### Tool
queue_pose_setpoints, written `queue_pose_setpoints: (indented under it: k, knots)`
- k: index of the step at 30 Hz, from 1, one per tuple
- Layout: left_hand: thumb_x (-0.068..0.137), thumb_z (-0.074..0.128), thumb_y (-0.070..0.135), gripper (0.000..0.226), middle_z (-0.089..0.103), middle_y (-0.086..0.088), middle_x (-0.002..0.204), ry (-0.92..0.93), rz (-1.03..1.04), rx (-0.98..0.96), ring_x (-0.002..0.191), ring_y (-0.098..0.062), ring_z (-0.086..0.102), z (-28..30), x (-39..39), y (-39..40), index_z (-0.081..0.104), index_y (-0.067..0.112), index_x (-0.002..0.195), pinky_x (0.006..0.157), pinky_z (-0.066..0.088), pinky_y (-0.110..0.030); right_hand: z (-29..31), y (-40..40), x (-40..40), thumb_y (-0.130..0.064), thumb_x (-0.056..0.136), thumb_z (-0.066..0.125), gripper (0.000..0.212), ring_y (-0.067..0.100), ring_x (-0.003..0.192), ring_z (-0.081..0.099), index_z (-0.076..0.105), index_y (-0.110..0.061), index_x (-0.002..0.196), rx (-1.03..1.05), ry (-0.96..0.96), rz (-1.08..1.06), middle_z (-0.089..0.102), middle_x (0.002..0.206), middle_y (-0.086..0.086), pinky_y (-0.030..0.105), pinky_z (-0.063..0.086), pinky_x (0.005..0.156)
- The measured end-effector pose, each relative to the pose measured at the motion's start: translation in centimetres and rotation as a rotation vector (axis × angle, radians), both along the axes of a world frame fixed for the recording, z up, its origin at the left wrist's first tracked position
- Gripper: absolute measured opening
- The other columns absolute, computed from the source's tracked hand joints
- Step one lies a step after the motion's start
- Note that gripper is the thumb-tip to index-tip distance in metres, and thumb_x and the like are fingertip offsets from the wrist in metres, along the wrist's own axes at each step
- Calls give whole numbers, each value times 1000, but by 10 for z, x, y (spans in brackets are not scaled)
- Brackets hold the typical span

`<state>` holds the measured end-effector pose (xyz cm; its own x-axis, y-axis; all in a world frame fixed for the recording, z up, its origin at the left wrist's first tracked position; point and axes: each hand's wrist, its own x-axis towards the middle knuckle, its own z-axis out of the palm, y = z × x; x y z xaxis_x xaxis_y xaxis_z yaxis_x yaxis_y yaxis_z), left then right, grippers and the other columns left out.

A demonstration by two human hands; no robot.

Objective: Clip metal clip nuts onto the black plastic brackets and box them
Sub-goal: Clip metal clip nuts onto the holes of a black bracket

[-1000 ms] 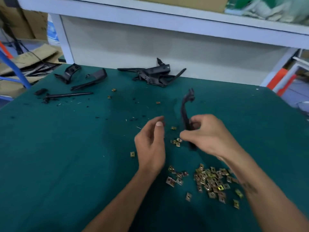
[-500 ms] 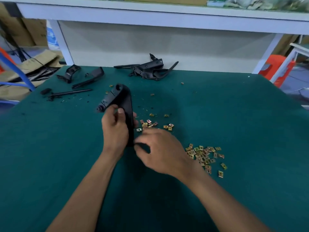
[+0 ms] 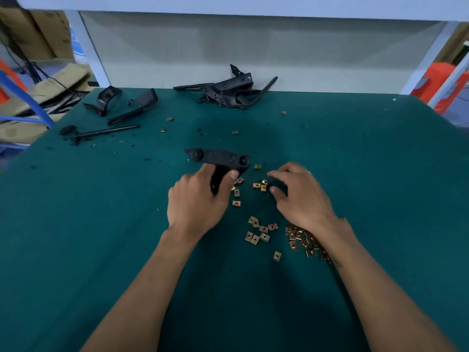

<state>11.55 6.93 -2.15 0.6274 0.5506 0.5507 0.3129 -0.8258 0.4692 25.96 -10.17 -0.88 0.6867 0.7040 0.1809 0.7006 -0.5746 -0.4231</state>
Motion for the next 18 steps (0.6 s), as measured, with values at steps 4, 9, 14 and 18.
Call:
queue_pose_setpoints:
  k: [4,9,14,18]
  knots:
    - [98,39,67,48,60,5,59,113,-32,201,51,-31,59,-4,4,-11,61,24,94,50,30,-29,-4,5,3,-29,105,55,35,19,123,44,63,-17,137,-4,9,37,52,118,-6,38,49,92]
    - [97,33,71,55,52,6,58,169,-69,169,53,-31,60,-6,9,-15,61,24,92,51,36,-31,1,10,0,-29,102,60,14,17,103,47,69,-20,110,-55,-100,75,47,100,-10,40,50,71]
    - [94,31,75,58,64,1,64,204,-96,164,59,-33,63,-9,10,-16,61,26,92,53,35,-32,-1,7,-1,-15,101,57,6,18,99,49,63,-18,100,-50,-106,122,47,93,-10,38,45,69]
    - [90,35,76,58,68,-1,69,236,-93,205,64,-35,66,-10,11,-18,68,28,94,54,35,-32,5,-2,5,-14,103,57,11,6,86,60,64,-23,100,134,65,83,61,90,-14,29,52,70]
